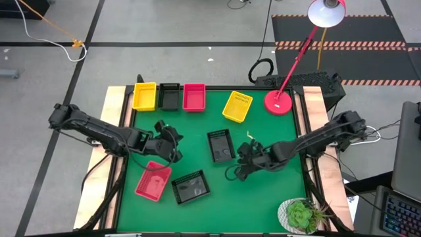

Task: Stack baskets by color
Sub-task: Stack the middle black bin on top of the top black bin

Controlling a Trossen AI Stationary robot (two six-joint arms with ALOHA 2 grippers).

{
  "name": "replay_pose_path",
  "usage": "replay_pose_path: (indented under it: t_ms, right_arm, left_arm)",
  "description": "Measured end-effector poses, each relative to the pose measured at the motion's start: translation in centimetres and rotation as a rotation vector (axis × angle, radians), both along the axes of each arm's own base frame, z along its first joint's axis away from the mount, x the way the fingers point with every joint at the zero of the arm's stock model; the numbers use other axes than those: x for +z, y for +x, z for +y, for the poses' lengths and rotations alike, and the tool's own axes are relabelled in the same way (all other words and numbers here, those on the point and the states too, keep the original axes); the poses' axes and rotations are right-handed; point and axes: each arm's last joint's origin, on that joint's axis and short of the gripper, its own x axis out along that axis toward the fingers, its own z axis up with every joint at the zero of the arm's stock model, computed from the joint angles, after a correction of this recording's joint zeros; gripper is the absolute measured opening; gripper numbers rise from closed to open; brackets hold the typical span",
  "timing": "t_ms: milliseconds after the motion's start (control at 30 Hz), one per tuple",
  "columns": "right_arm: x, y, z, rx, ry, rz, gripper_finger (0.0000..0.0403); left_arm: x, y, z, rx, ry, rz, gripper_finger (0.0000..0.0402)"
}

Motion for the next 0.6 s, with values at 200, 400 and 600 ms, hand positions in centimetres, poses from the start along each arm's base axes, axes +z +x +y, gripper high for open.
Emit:
replay_pose_path:
  t_ms: [200,400,600]
  right_arm:
    - [-0.7,0.7,-0.9,-0.018,0.017,0.018,0.0039]
    - [0.3,0.5,-2.6,-0.042,0.037,0.006,0.0091]
    - [0.6,0.4,-4.4,-0.131,0.068,0.017,0.0131]
  left_arm:
    - [-1.2,-0.2,0.2,0.013,-0.009,-0.010,0.0017]
    - [-1.3,-0.2,0.1,0.018,-0.041,-0.017,0.0017]
    - [-1.3,-0.2,0.1,0.025,-0.059,-0.025,0.0017]
